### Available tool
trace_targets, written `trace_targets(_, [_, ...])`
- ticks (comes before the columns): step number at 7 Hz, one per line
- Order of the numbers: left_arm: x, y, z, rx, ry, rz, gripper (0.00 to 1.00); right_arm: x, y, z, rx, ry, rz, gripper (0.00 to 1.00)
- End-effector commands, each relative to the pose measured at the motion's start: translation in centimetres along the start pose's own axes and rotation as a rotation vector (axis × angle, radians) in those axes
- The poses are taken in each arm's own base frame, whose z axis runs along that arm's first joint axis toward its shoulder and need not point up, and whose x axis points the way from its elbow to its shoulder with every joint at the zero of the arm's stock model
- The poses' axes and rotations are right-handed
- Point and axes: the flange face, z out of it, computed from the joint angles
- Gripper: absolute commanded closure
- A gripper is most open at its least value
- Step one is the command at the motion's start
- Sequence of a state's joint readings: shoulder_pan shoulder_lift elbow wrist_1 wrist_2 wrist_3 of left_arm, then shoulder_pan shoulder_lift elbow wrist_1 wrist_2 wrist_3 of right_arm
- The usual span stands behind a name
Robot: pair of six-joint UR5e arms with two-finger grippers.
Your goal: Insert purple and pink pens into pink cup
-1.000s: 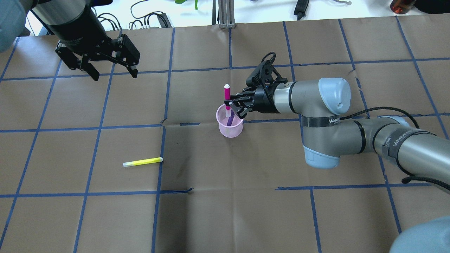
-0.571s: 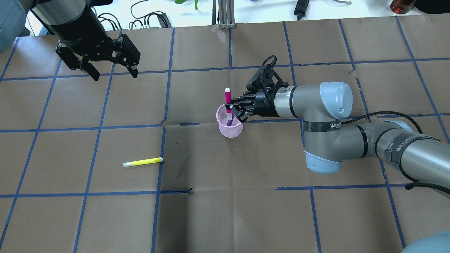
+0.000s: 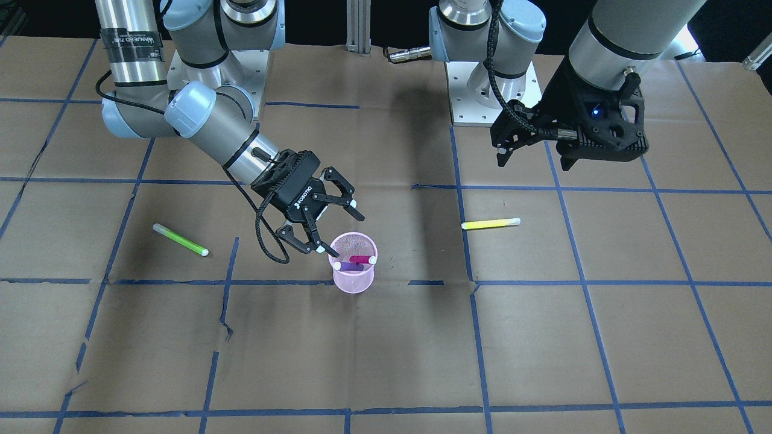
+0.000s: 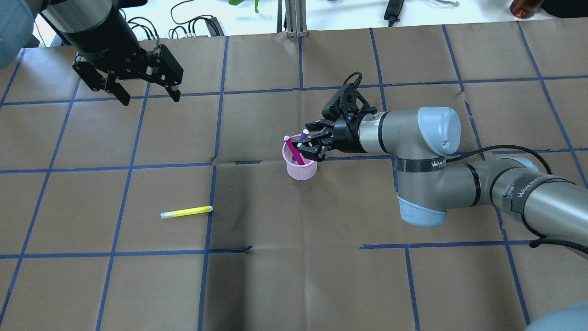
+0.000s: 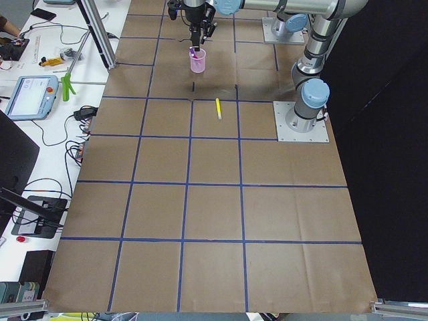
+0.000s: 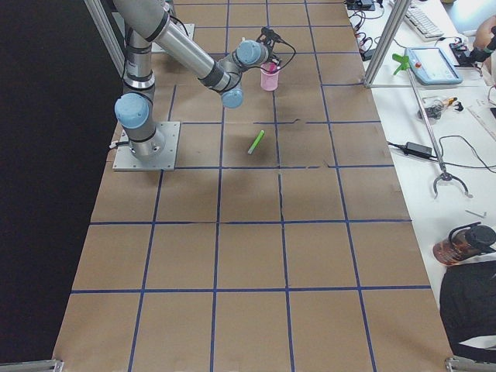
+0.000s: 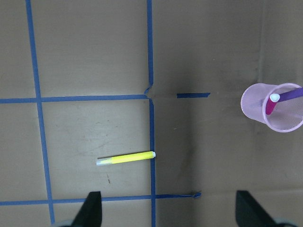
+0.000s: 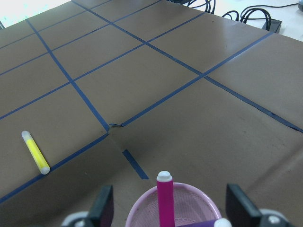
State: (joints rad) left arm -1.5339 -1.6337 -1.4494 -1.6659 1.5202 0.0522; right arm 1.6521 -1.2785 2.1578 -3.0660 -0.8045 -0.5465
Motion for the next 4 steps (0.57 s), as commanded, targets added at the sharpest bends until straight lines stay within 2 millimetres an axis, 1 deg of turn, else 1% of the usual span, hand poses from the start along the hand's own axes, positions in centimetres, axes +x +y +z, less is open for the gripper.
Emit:
trace_targets(1, [0.0, 0.0, 0.0, 0.000, 0.000, 0.001, 0.02, 1.5, -3.0, -0.4, -0.037, -0.019, 0.069, 0.00])
trace_targets(2, [0.1, 0.0, 0.0, -0.001, -0.002, 0.003, 0.02, 2.3, -6.0, -1.4, -0.094, -0.022, 0.114, 0.00])
trace_targets(3, [0.1, 0.0, 0.0, -0.001, -0.002, 0.003, 0.02, 2.6, -8.5, -2.9, -0.153, -0.011, 0.143, 0.00])
trace_targets(4, [0.1, 0.0, 0.0, -0.001, -0.002, 0.003, 0.02, 2.8, -9.7, -3.9, -0.230, 0.003, 0.181, 0.00])
